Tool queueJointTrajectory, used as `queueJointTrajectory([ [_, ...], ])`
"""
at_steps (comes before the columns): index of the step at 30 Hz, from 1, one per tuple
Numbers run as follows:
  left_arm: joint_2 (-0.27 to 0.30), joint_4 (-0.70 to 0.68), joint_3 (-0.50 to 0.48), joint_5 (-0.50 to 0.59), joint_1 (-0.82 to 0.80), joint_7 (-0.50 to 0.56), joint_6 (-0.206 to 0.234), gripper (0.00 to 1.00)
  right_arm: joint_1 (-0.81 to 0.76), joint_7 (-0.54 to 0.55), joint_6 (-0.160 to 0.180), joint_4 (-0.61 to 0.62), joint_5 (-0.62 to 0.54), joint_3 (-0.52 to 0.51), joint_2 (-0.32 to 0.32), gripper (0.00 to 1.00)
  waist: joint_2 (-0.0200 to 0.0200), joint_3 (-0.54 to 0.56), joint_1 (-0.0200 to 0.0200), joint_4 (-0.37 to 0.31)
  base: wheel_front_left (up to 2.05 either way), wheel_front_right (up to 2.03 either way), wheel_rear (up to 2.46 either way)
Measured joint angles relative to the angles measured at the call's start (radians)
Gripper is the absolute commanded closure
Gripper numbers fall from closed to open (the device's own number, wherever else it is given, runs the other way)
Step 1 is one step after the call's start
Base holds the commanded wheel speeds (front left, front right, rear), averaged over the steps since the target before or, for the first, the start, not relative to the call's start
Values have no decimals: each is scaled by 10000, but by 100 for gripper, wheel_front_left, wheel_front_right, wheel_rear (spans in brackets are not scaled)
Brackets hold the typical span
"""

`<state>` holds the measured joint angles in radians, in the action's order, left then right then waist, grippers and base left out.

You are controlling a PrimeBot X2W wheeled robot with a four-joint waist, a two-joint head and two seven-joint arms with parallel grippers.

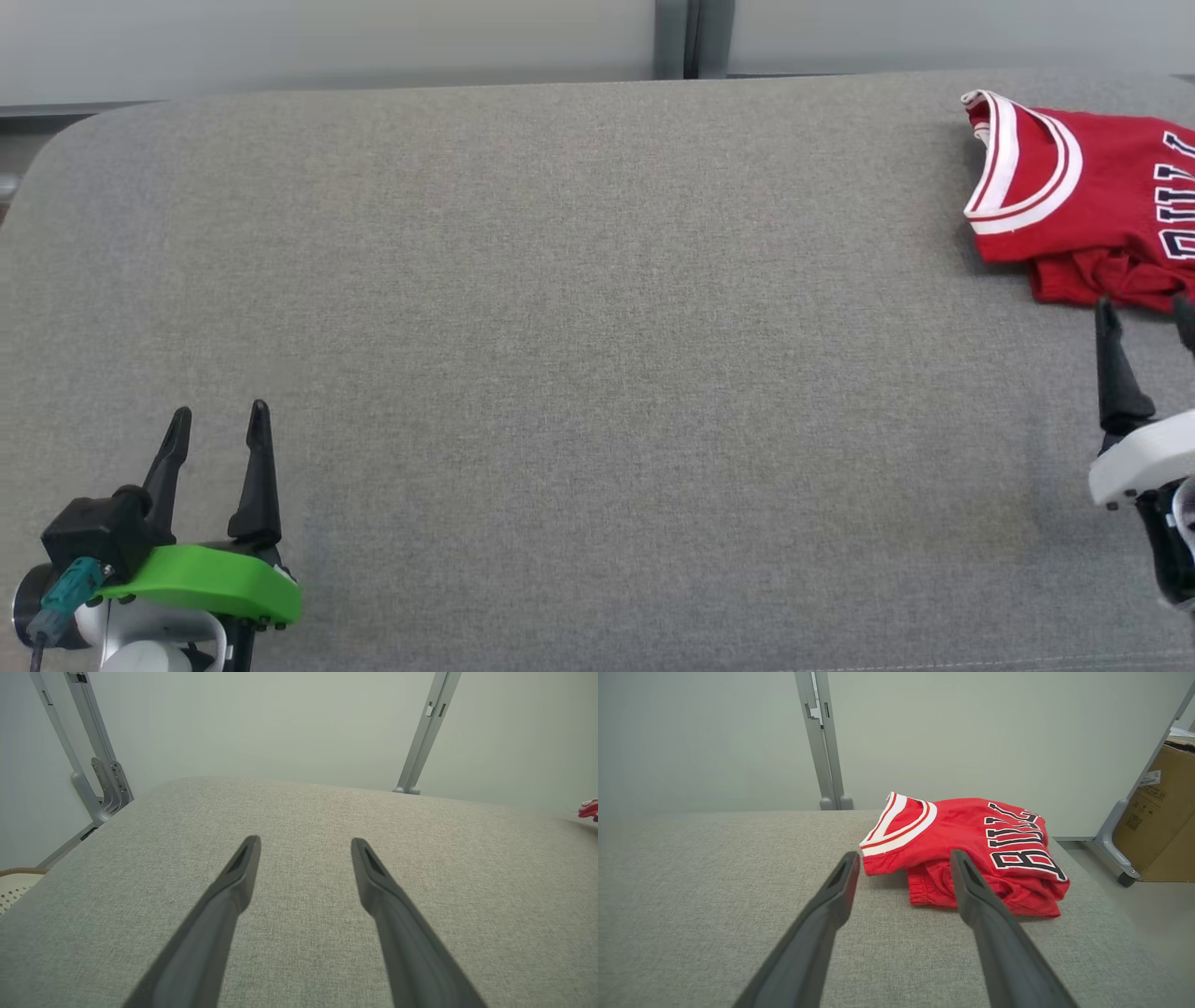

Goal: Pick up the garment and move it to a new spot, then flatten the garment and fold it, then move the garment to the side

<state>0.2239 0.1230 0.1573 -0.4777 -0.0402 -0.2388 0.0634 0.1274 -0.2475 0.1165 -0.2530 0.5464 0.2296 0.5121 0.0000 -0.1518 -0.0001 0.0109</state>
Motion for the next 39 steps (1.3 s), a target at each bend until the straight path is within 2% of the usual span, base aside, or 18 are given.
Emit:
queueJointTrajectory([
  [4,-27,163,-119,15,284,-10,90,0,-533,0,56,86,-385,88,-397,0,0,305,0,152,0,0,0],
  [13,-38,253,-140,132,608,-13,107,0,-1366,0,86,387,-1047,-104,-802,0,0,817,0,261,0,0,0],
  [14,-48,274,-125,198,609,-10,105,100,-1430,4,82,416,-1106,-169,-865,100,0,861,0,268,0,0,0],
  [21,-550,932,113,136,762,19,100,100,-1824,35,69,-150,-1060,117,-1728,100,0,867,0,269,0,0,0],
  [25,-550,947,69,-96,790,105,73,100,-1825,109,-13,-150,-861,42,-1749,100,0,880,0,261,0,0,0],
  [39,-765,957,-268,-1893,788,631,-194,100,-1777,639,-284,-121,945,-481,-2176,100,0,987,0,199,0,0,0],
])
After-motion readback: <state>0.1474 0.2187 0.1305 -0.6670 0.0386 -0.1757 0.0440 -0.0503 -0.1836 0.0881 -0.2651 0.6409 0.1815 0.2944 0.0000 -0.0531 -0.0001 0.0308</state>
